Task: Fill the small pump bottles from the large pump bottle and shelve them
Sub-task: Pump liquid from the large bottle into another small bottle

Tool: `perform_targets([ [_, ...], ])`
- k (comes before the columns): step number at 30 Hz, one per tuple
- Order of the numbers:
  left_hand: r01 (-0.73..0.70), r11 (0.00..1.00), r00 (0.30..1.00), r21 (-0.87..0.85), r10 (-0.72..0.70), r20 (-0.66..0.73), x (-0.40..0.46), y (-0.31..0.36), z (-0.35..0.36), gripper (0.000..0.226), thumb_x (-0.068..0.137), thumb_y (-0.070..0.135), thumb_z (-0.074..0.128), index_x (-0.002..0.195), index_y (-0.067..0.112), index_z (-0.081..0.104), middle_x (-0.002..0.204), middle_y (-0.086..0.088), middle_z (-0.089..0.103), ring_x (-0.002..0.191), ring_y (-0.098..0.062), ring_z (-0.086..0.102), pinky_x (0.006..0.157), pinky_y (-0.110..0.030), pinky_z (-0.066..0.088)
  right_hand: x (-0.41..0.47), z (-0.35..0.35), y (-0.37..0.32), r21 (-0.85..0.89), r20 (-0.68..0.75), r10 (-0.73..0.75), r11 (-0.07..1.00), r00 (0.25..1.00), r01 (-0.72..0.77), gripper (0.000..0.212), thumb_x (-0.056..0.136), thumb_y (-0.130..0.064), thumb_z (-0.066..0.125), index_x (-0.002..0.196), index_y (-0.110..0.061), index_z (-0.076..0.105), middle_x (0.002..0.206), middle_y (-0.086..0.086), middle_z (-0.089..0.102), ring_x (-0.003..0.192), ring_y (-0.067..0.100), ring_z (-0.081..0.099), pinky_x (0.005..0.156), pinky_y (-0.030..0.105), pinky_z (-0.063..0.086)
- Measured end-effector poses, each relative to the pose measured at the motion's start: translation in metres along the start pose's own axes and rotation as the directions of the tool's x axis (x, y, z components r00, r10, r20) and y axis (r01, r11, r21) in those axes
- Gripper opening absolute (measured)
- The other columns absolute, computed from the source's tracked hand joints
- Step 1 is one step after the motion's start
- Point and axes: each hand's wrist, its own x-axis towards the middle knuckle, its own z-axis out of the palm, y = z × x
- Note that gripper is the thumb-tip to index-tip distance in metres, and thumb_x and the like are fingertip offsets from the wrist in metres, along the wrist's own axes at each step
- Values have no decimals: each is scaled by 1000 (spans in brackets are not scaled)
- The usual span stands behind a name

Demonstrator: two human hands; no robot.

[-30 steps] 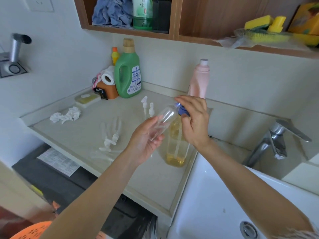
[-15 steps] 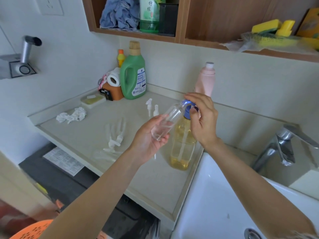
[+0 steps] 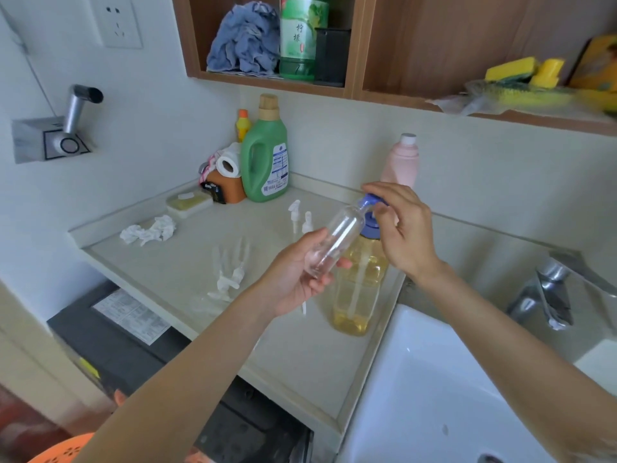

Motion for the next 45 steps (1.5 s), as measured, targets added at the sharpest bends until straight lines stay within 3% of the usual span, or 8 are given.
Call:
perform_targets([
  [8,-38,999,997,-32,36,-64,6,-9,3,51,72,43,60,112,11,59,71,-4,64,43,-8,42,38,-13,31,-20,15,3,93,-172,44,995,984,-28,35,87,-9,39,102,3,69,108,8,66,107,20,57,98,23,41],
  [25,-76,997,988,-17,73,-139,-23,-6,0,34,73,40,64,99,17,64,78,-4,63,50,-12,46,42,-17,36,-9,-5,-16,-56,-79,27,998,996,-32,38,85,-20,48,113,-4,67,116,8,65,110,22,55,99,9,32],
  [30,-258,963,961,-75,248,-118,-36,-3,5,27,74,24,63,95,11,53,82,-5,65,54,-15,54,49,-21,40,-13,-13,-48,125,-41,58,991,997,-52,28,86,-29,57,97,-8,73,89,-8,66,80,5,59,77,5,41],
  [33,-467,883,880,53,470,-73,-37,-3,20,32,76,12,63,106,13,52,96,1,67,73,-16,62,67,-27,52,-2,-20,-71,245,132,242,931,961,-269,31,85,-36,68,109,-16,71,82,-20,64,76,-4,61,73,19,51],
  [38,-537,685,727,493,672,-142,-42,0,41,58,68,20,80,115,9,47,104,-12,70,91,-17,68,76,-25,55,19,-30,-88,324,243,282,878,928,-352,41,75,-33,81,111,-22,66,83,3,72,78,15,68,80,28,54],
  [40,-506,697,754,507,643,-131,-47,3,50,51,73,12,81,112,9,48,100,-10,70,83,-10,69,71,-17,52,28,-39,-91,406,283,313,817,906,-409,54,76,-24,81,126,-19,59,80,5,72,72,14,66,78,30,55],
  [43,-403,897,912,184,411,-7,-57,14,59,29,83,21,59,110,11,55,101,-13,70,81,-15,71,72,-21,56,40,-54,-90,599,396,231,669,889,-440,65,79,-18,73,138,-23,45,89,2,75,89,13,69,93,36,52],
  [45,-313,950,944,20,308,121,-61,17,58,34,84,27,49,113,12,60,105,-14,71,90,-25,71,77,-28,58,45,-63,-89,681,474,131,572,871,-457,70,84,-14,68,144,-23,34,98,3,75,103,18,67,97,32,50],
])
